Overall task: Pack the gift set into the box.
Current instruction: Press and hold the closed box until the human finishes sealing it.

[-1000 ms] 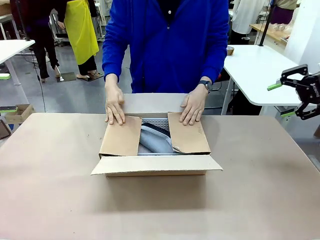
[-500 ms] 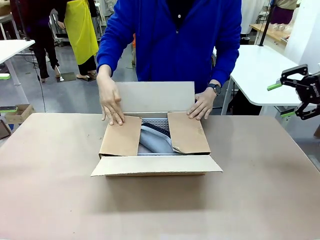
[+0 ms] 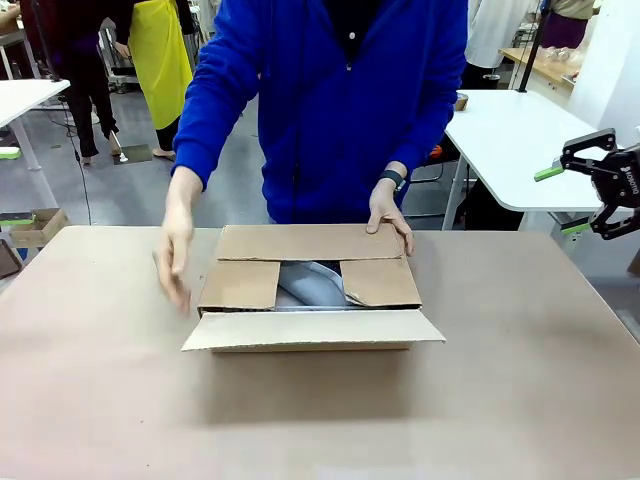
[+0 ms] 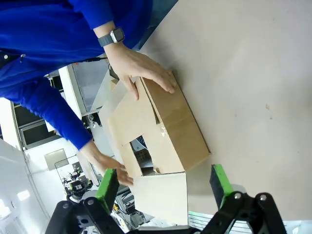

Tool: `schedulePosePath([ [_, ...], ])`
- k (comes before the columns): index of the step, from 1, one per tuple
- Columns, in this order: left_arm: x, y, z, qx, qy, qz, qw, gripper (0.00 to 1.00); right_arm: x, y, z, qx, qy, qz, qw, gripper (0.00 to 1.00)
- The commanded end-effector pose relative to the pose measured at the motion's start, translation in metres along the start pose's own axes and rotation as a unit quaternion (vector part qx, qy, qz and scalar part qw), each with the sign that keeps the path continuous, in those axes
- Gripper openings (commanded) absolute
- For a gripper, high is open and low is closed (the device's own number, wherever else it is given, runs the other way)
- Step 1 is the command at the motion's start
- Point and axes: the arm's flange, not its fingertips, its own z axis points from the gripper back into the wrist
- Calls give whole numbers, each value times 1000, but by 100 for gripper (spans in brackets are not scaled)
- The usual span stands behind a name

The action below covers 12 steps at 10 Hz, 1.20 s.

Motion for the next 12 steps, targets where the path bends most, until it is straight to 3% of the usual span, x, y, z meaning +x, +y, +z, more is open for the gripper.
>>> schedulePosePath([
  [1, -1, -1, 1, -7, 2, -2, 1000, 100, 2, -2, 1, 0, 3, 15, 1000, 100],
  [12, -1, -1, 1, -7, 2, -2, 1000, 100, 2, -2, 1, 0, 3, 15, 1000, 100],
])
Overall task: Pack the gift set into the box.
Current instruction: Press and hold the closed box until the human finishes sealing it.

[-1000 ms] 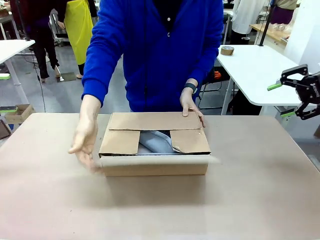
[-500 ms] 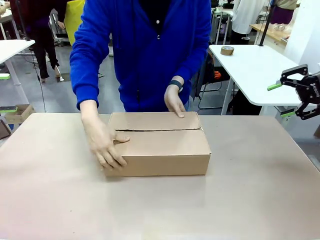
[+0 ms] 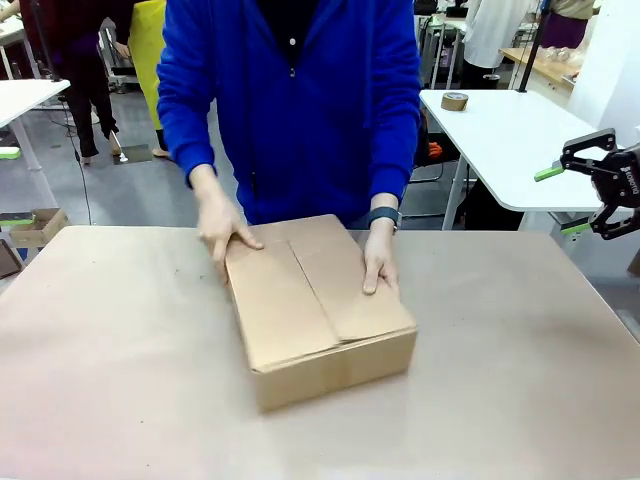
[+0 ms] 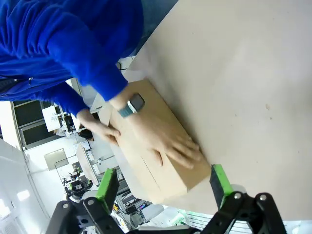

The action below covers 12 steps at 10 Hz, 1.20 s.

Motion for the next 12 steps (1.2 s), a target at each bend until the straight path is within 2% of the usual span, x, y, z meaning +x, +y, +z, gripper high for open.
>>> schedulePosePath([
  [1, -1, -1, 1, -7, 2, -2, 1000, 100, 2, -2, 1, 0, 3, 15, 1000, 100],
  [7, 0, 0, 0, 0, 0, 0, 1000, 100, 0, 0, 0, 0, 0, 0, 1000, 100],
  [8, -13, -9, -43, -26, 76, -97, 992, 100, -11, 27, -33, 5, 93, 116, 989, 100],
  [9, -29, -14, -83, -55, 105, -187, 975, 100, -29, 49, -69, 9, 156, 235, 959, 100],
  [10, -45, -14, -113, -77, 104, -262, 956, 100, -52, 62, -100, 61, 296, 326, 896, 100],
  [11, -62, -9, -139, -100, 80, -325, 937, 100, -75, 67, -131, 136, 410, 396, 810, 100],
  [12, -78, -1, -155, -129, 63, -365, 920, 100, -88, 67, -150, 200, 439, 466, 742, 100],
])
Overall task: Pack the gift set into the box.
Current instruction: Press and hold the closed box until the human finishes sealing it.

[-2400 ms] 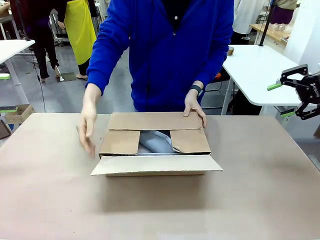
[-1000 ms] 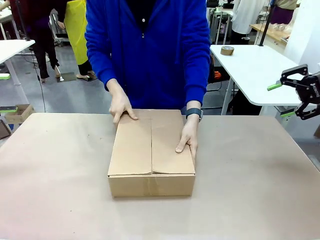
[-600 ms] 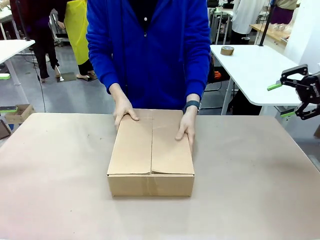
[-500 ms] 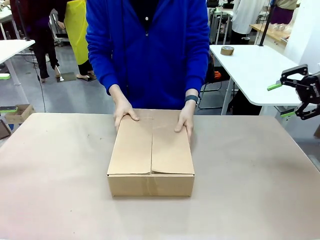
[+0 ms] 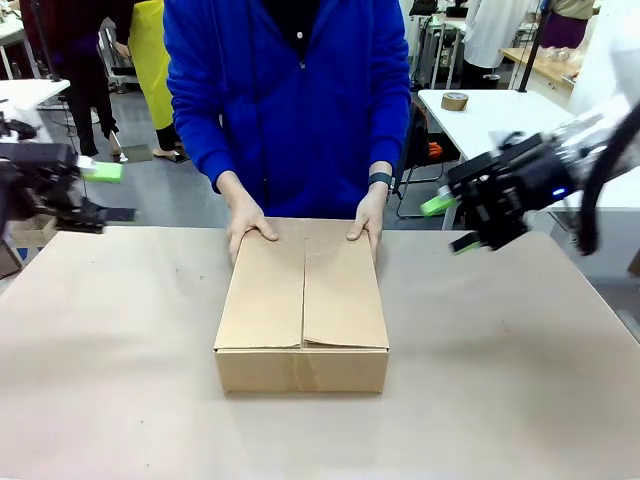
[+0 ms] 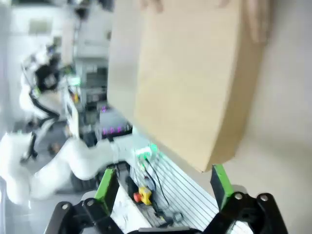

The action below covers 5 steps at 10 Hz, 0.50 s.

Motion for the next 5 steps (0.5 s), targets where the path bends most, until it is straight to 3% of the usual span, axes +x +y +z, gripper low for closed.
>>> schedulePosePath([
  [1, -32, 14, -20, -59, -60, -106, 991, 100, 12, -15, -17, 237, 213, 313, 895, 100],
  [2, -41, 17, -28, -60, -58, -118, 990, 100, 15, -14, -26, 309, 212, 321, 870, 100],
  [3, -42, 20, -30, -48, -63, -149, 986, 100, 21, -15, -34, 318, 152, 310, 883, 100],
  [4, -23, 26, -14, -1, -65, -125, 990, 100, 26, -16, -24, 221, 34, 255, 941, 100],
  [5, -5, 21, -31, -41, -59, -124, 990, 100, 5, 0, -41, 115, 72, 200, 970, 100],
])
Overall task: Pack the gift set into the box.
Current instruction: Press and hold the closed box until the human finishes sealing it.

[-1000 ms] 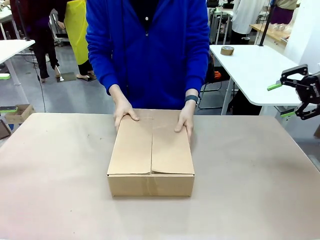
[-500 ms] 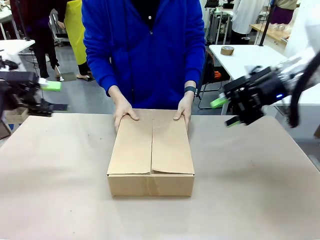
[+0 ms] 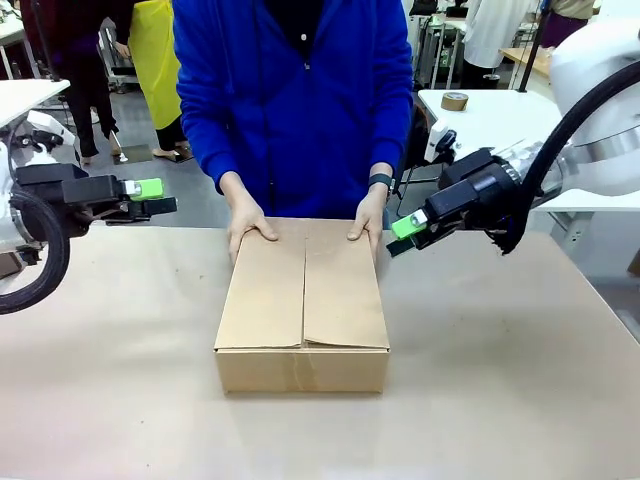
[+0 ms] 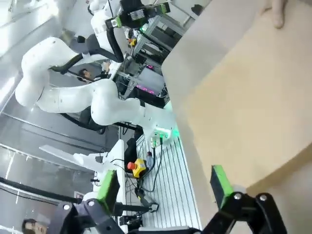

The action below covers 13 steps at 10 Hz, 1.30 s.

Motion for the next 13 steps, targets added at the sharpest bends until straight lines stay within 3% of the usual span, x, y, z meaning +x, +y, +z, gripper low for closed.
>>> schedulePosePath([
  [1, 4, -10, -6, -12, 2, 7, 1000, 100, -4, 10, -10, -40, 21, -49, 998, 100],
  [2, 0, 0, 0, 0, 0, 0, 1000, 100, 0, 0, 0, 0, 0, 0, 1000, 100],
  [3, -12, -6, -34, -47, -29, -160, 986, 100, 8, 7, -24, -44, 34, 245, 968, 100],
  [4, -27, 4, -62, -20, -32, -308, 951, 100, 15, -11, -39, -52, 30, 312, 948, 100],
  [5, -38, 14, -77, -30, -22, -399, 916, 100, 19, -36, -43, -97, -1, 347, 933, 100],
  [6, -49, 21, -90, -41, -8, -448, 893, 100, 20, -56, -55, -83, -13, 380, 921, 100],
  [8, -63, 34, -109, -70, 40, -482, 873, 100, 22, -77, -80, -90, -15, 390, 916, 100],
  [10, -73, 44, -120, -109, 93, -451, 881, 100, 24, -85, -90, -96, -53, 402, 909, 100],
  [12, -76, 55, -133, -108, 119, -439, 884, 100, 23, -96, -95, -90, -56, 399, 911, 100],
  [13, -78, 62, -138, -108, 140, -414, 893, 100, 24, -102, -95, -101, -77, 413, 902, 100],
])
